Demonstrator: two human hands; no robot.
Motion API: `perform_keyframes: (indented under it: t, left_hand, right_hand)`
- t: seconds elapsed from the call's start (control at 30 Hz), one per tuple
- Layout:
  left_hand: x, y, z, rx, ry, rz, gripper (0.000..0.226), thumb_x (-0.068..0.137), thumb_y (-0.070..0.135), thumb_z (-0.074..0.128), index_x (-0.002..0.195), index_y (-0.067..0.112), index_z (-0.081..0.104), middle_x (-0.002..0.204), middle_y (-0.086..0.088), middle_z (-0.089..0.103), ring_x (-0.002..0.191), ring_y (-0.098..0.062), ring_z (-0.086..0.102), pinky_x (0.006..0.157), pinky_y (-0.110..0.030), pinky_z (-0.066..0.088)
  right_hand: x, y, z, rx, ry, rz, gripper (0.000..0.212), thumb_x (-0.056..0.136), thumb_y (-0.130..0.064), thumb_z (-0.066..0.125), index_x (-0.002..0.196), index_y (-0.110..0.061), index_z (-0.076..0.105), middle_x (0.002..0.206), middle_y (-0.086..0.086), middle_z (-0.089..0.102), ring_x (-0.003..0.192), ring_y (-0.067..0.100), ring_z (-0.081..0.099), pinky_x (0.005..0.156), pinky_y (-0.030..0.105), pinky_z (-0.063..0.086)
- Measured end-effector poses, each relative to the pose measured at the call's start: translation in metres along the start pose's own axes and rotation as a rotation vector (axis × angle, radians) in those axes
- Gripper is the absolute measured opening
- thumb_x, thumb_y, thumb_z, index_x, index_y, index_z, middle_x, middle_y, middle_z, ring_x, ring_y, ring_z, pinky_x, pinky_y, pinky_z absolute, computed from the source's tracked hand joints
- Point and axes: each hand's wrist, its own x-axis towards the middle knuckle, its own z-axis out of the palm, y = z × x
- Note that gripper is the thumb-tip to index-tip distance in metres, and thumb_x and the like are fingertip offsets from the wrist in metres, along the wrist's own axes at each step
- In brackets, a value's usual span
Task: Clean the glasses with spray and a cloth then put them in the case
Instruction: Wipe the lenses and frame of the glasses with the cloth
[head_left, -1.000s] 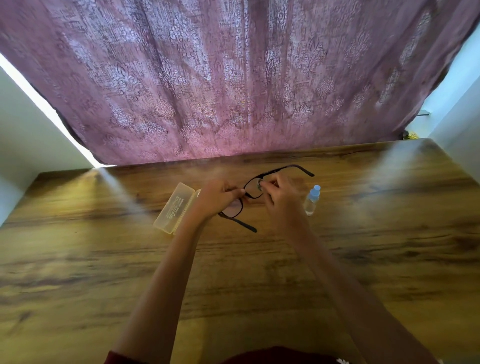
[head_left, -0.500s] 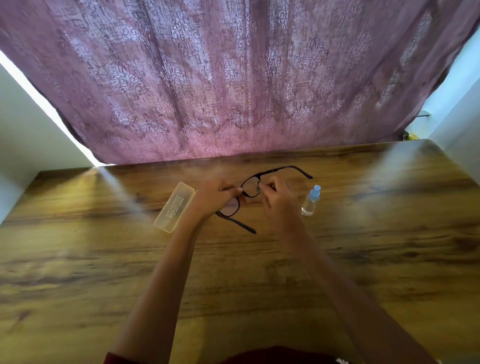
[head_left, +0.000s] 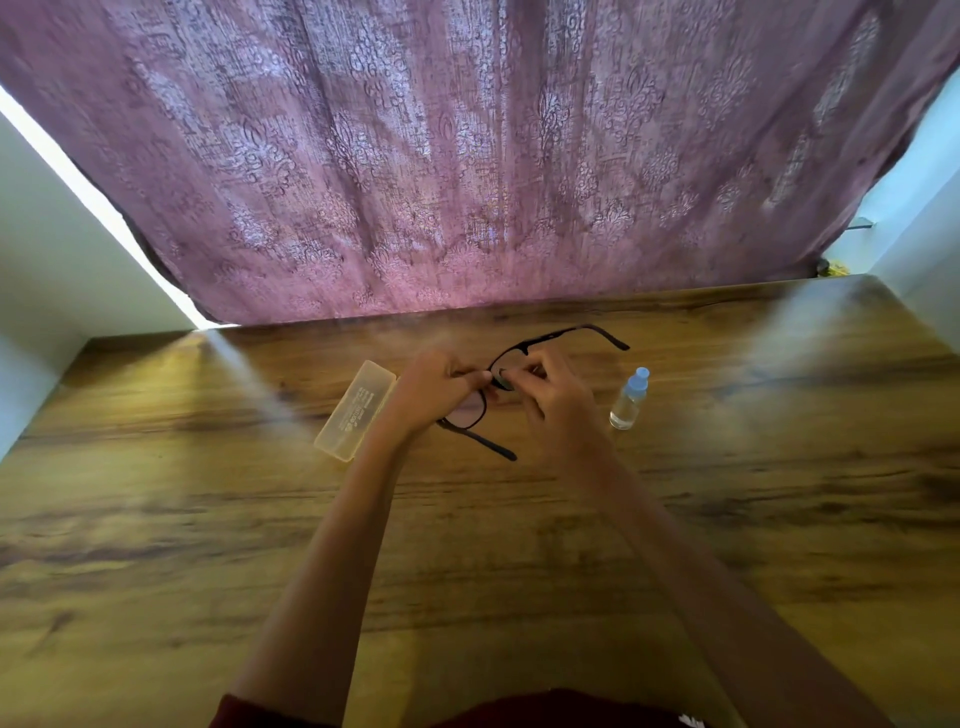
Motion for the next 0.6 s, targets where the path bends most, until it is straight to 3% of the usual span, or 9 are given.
perform_keyframes:
  t: [0.1, 0.17, 0.33, 0.4, 0.5, 0.6]
  left_hand:
    - [0.0005, -0.0022, -0.0007, 0.014, -0.008, -0.02, 0.038, 0.093, 0.024, 0.059, 0.09, -0.013, 0.066, 0.098, -0.037, 0.063, 0.086, -0.035, 0.064, 0.078, -0.039, 0.042]
    - [0.0, -0.0002, 0.0008, 0.042, -0.01, -0.001, 0.034, 0.093, 0.024, 0.058, 0.092, -0.009, 0.069, 0.097, -0.035, 0.065, 0.092, -0.04, 0.064, 0.086, -0.05, 0.046]
    - [-0.0008, 0.0021, 0.0025, 0.061, 0.004, 0.068, 0.024, 0.093, 0.019, 0.058, 0.096, 0.001, 0.073, 0.094, -0.034, 0.066, 0.09, -0.041, 0.064, 0.085, -0.052, 0.046]
    - [-0.0003, -0.0012, 0.0005, 0.044, 0.0, 0.042, 0.031, 0.093, 0.021, 0.059, 0.092, -0.008, 0.069, 0.097, -0.036, 0.064, 0.087, -0.038, 0.064, 0.084, -0.051, 0.046]
    - [-0.0001, -0.004, -0.0024, 0.028, -0.018, 0.017, 0.038, 0.093, 0.022, 0.059, 0.088, -0.015, 0.065, 0.099, -0.039, 0.062, 0.081, -0.02, 0.056, 0.08, -0.047, 0.044]
    - [-0.0004, -0.0032, -0.002, 0.032, -0.02, 0.024, 0.036, 0.093, 0.021, 0.059, 0.089, -0.014, 0.066, 0.095, -0.038, 0.063, 0.081, -0.024, 0.058, 0.088, -0.054, 0.045]
  right_hand:
    - [-0.0039, 0.0013, -0.0031, -0.005, -0.012, -0.004, 0.023, 0.083, 0.006, 0.065, 0.104, -0.001, 0.069, 0.093, 0.012, 0.058, 0.083, 0.02, 0.056, 0.073, 0.019, 0.037]
    - [-0.0026, 0.0002, -0.0036, 0.006, -0.009, 0.0, 0.023, 0.082, 0.007, 0.065, 0.103, -0.002, 0.07, 0.093, 0.012, 0.058, 0.083, 0.02, 0.056, 0.073, 0.019, 0.038]
    - [0.0034, -0.0009, -0.0049, 0.068, -0.002, -0.011, 0.02, 0.083, 0.005, 0.063, 0.1, -0.002, 0.071, 0.091, 0.012, 0.059, 0.083, 0.022, 0.056, 0.072, 0.026, 0.047]
    - [0.0021, 0.0012, -0.0066, 0.072, -0.007, -0.027, 0.022, 0.082, 0.008, 0.064, 0.101, -0.001, 0.071, 0.092, 0.013, 0.059, 0.083, 0.022, 0.057, 0.072, 0.024, 0.046]
    - [-0.0013, 0.0032, -0.0075, 0.041, -0.031, -0.045, 0.028, 0.078, 0.013, 0.064, 0.102, 0.0, 0.071, 0.092, 0.015, 0.059, 0.084, 0.025, 0.058, 0.07, 0.027, 0.049]
    - [-0.0003, 0.001, -0.0061, 0.036, -0.028, -0.051, 0.026, 0.078, 0.011, 0.066, 0.102, 0.001, 0.07, 0.093, 0.015, 0.06, 0.085, 0.024, 0.058, 0.073, 0.023, 0.046]
